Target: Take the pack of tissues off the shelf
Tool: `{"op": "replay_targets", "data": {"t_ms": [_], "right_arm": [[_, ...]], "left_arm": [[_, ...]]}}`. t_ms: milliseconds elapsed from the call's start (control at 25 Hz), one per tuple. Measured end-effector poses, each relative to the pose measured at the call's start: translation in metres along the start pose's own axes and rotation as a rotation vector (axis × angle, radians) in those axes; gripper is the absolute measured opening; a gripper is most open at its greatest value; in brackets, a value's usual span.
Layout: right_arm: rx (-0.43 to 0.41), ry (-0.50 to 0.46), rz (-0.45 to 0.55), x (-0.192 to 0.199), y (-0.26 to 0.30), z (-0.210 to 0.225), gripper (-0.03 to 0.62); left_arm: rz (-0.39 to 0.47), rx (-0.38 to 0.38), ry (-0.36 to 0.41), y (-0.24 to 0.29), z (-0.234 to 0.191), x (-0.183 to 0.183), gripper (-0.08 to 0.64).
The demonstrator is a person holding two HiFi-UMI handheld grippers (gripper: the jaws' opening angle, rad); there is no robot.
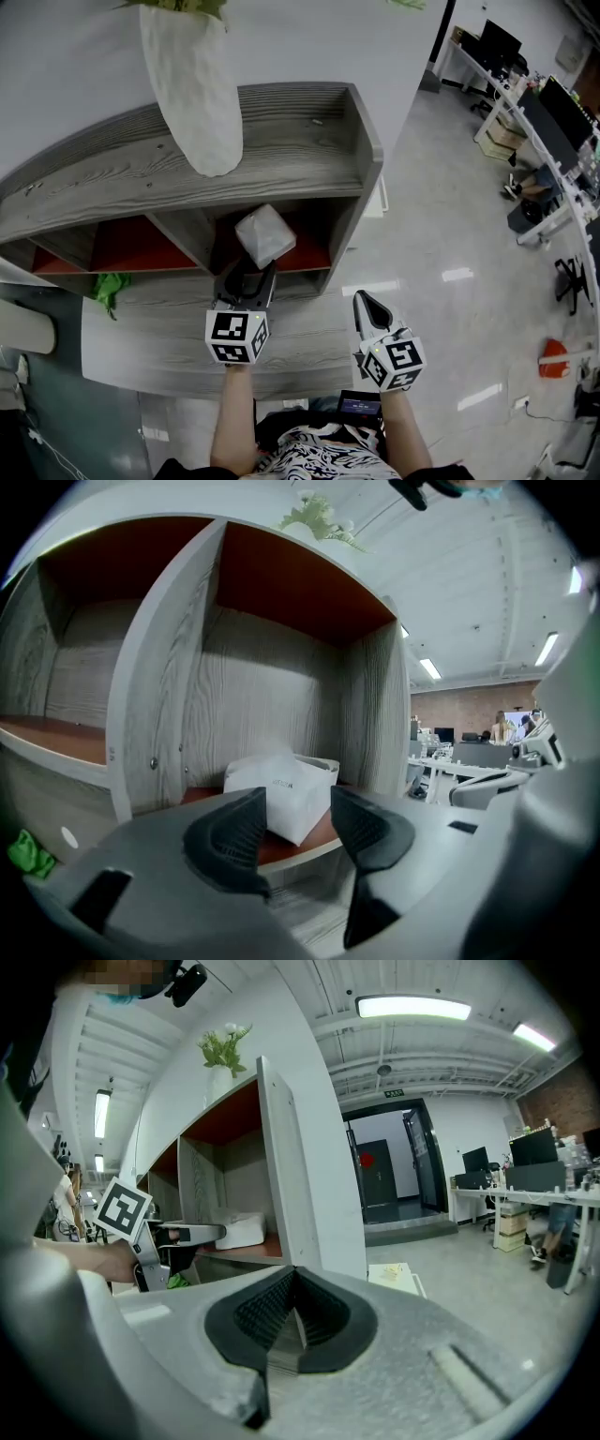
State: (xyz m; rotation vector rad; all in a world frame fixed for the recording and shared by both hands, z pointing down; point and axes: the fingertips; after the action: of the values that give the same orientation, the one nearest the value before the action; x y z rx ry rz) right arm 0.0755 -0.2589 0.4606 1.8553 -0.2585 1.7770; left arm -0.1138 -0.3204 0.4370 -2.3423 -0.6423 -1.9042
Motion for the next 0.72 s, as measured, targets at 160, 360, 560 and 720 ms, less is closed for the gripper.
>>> {"op": "replay_targets", "data": {"t_ms": [160, 360, 560, 720], "right_arm": [[-0.006, 0.006, -0.005, 0.000, 0.008, 0.006, 0.005], [-0.017, 0.018, -0.007, 0.000, 0.019, 0.012, 0.005], [-0.031, 0.023, -0.008, -0.002, 0.027, 0.014, 0.005], [-0.033, 0.025, -0.014, 0.000, 0.030, 0.016, 0.005]], "left_arm": [[-0.014, -0.027, 0.044, 0.009, -0.002, 0.001, 0.218], [-0.059, -0.079, 0.080, 0.016, -0.008, 0.002, 0.212], [-0.070, -0.091, 0.067, 0.018, -0.012, 0.000, 0.164], [-0.075, -0.094, 0.062, 0.018, -0.014, -0.001, 0.133]]}}
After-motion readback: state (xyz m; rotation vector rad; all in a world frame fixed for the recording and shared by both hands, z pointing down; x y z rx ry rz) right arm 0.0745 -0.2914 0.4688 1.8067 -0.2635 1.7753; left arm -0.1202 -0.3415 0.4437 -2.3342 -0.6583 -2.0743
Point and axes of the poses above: the fingertips, and each gripper's own axes: y forward along the fingers, z to its right, x out of its underside, and after that the axes turned 9 degrees about -y, right-handed
